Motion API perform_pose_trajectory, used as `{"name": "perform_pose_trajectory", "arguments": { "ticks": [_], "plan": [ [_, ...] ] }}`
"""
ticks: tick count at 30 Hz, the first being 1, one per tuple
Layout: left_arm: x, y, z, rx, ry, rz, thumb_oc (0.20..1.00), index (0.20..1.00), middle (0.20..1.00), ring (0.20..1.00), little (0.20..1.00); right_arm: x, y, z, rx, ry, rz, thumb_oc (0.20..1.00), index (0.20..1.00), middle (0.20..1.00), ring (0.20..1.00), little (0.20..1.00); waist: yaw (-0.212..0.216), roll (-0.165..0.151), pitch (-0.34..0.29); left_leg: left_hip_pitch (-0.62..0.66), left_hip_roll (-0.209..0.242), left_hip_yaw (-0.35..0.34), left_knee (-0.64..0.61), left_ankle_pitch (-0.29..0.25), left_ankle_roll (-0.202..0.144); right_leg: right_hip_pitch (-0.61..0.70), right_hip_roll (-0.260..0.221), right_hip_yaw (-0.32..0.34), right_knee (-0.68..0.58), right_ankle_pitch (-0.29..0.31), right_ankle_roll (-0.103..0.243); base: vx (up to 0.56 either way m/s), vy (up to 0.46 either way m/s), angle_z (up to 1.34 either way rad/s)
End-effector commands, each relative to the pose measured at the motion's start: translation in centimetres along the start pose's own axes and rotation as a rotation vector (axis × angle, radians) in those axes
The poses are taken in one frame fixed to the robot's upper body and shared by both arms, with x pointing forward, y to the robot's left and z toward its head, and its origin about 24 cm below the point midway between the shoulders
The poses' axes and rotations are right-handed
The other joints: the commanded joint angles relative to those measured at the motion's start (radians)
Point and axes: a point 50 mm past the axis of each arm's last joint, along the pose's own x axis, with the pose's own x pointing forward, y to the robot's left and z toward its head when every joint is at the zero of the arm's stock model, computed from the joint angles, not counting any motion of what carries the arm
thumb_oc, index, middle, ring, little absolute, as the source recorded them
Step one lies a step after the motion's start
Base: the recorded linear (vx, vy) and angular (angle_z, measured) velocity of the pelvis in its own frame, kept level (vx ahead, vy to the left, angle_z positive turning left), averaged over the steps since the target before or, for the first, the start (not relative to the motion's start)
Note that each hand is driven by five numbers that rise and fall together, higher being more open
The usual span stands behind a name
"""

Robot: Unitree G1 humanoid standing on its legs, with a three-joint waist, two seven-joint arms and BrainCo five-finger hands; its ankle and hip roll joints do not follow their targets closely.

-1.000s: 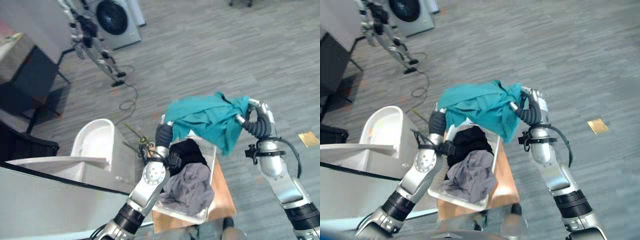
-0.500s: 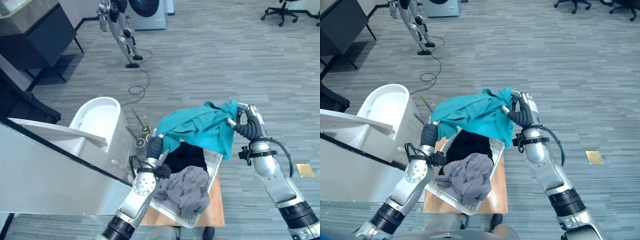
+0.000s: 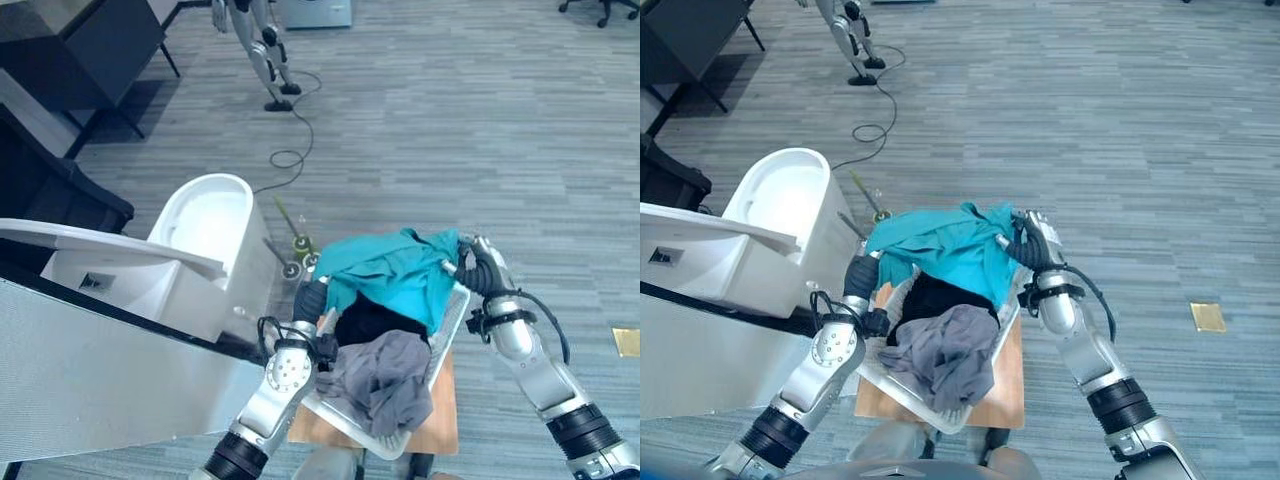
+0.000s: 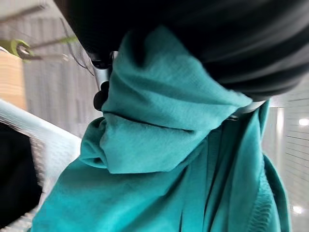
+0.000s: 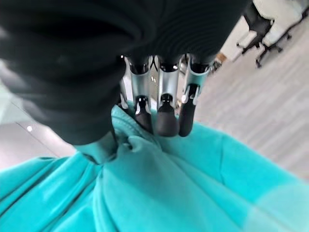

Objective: Pick up bed clothes into laundry basket.

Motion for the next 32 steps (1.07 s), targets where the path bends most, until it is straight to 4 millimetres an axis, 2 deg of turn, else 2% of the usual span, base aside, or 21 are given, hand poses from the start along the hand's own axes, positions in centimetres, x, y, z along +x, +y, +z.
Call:
{"name": "perform_pose_trajectory", "arguments": {
  "ticks": [1,4,5,10,13,14,15,16,17,23,26,32],
  "plan": [
    [2.4,0.6,2.5,0.032,-0.146,0.036,0.200,0.200,0.200,0.200,0.200,1.2,-1.8,0.4,-0.016,-0.031,-0.072,0.200,0.200,0.200,0.200,0.200,0.022,-0.011,0.041,0.033,0.079,0.044,0.007,-0.057,-0.104,-0.026,-0.036,-0.012,0.014,0.014,0.051,-0.12,-0.013,0.14],
    [2.3,0.4,1.9,0.037,-0.123,0.029,0.200,0.200,0.200,0.200,0.200,1.2,-1.3,-0.1,-0.012,-0.010,-0.053,0.200,0.200,0.200,0.200,0.200,0.025,-0.013,0.054,0.012,0.081,0.037,0.007,-0.050,-0.107,-0.043,-0.038,-0.023,0.014,0.016,0.051,-0.05,-0.007,0.16],
    [2.0,0.2,0.8,0.040,-0.077,0.017,0.200,0.200,0.200,0.200,0.200,1.0,-0.4,-0.8,-0.008,0.023,-0.022,0.200,0.200,0.200,0.200,0.200,0.029,-0.020,0.068,-0.003,0.084,0.031,0.007,-0.044,-0.109,-0.054,-0.037,-0.029,0.014,0.018,0.050,-0.03,-0.016,0.20],
    [2.1,-1.0,-2.0,0.071,0.047,-0.015,0.200,0.200,0.200,0.200,0.200,1.4,1.2,-1.8,-0.031,0.080,0.019,0.200,0.200,0.200,0.200,0.200,0.027,-0.037,0.100,-0.042,0.089,0.022,0.007,-0.029,-0.113,-0.087,-0.032,-0.031,0.014,0.025,0.047,-0.04,-0.024,0.07],
    [2.6,-1.4,-2.4,0.091,0.066,-0.023,0.200,0.200,0.200,0.200,0.200,1.7,1.5,-2.1,-0.041,0.102,0.022,0.200,0.200,0.200,0.200,0.200,0.024,-0.042,0.109,-0.054,0.092,0.023,0.007,-0.027,-0.116,-0.097,-0.032,-0.034,0.014,0.026,0.047,-0.01,-0.012,0.02],
    [2.9,-1.6,-2.3,0.084,0.065,-0.018,1.000,1.000,1.000,1.000,1.000,1.8,2.0,-2.3,-0.038,0.121,0.032,0.200,0.200,0.200,0.200,0.200,0.019,-0.043,0.112,-0.059,0.092,0.026,0.007,-0.028,-0.116,-0.102,-0.032,-0.033,0.014,0.025,0.045,0.03,0.007,0.06],
    [3.0,-1.8,-2.3,0.079,0.067,-0.027,1.000,1.000,1.000,1.000,1.000,1.7,2.2,-2.4,-0.034,0.132,0.037,0.570,0.570,0.570,0.570,0.570,0.015,-0.043,0.111,-0.057,0.091,0.028,0.007,-0.030,-0.115,-0.102,-0.031,-0.028,0.014,0.024,0.045,0.03,0.007,0.07],
    [3.0,-1.8,-2.3,0.079,0.067,-0.027,1.000,1.000,1.000,1.000,1.000,1.7,2.2,-2.4,-0.034,0.132,0.037,0.570,0.570,0.570,0.570,0.570,0.015,-0.043,0.111,-0.057,0.091,0.028,0.007,-0.030,-0.115,-0.102,-0.031,-0.028,0.014,0.024,0.045,0.04,0.014,0.05],
    [3.0,-2.1,-2.4,0.090,0.068,-0.039,1.000,1.000,1.000,1.000,1.000,1.6,2.4,-2.7,-0.030,0.146,0.047,1.000,1.000,1.000,1.000,1.000,0.008,-0.044,0.107,-0.052,0.092,0.035,0.007,-0.034,-0.113,-0.100,-0.032,-0.020,0.014,0.023,0.045,0.05,0.014,0.01],
    [3.0,-2.0,-1.9,0.057,0.044,-0.027,1.000,1.000,1.000,1.000,1.000,0.9,2.6,-2.5,0.055,0.152,0.043,1.000,1.000,1.000,1.000,1.000,-0.011,-0.036,0.091,-0.017,0.090,0.067,0.007,-0.050,-0.109,-0.076,-0.040,0.003,0.014,0.022,0.050,0.05,0.019,-0.08],
    [2.4,-0.3,-0.1,-0.018,-0.038,0.029,1.000,1.000,1.000,1.000,1.000,-0.7,0.8,-1.4,0.167,0.088,-0.022,1.000,1.000,1.000,1.000,1.000,-0.028,-0.024,0.069,0.023,0.085,0.080,0.007,-0.063,-0.104,-0.046,-0.046,0.015,0.014,0.019,0.055,0.08,0.016,-0.21],
    [0.3,1.4,-0.1,-0.055,-0.046,0.050,1.000,1.000,1.000,1.000,1.000,-4.2,0.1,-1.8,0.246,0.104,-0.009,1.000,1.000,1.000,1.000,1.000,-0.037,-0.012,0.018,0.087,0.082,0.094,0.007,-0.082,-0.099,0.017,-0.056,0.022,0.014,0.008,0.059,0.05,-0.005,-0.15]
  ]
}}
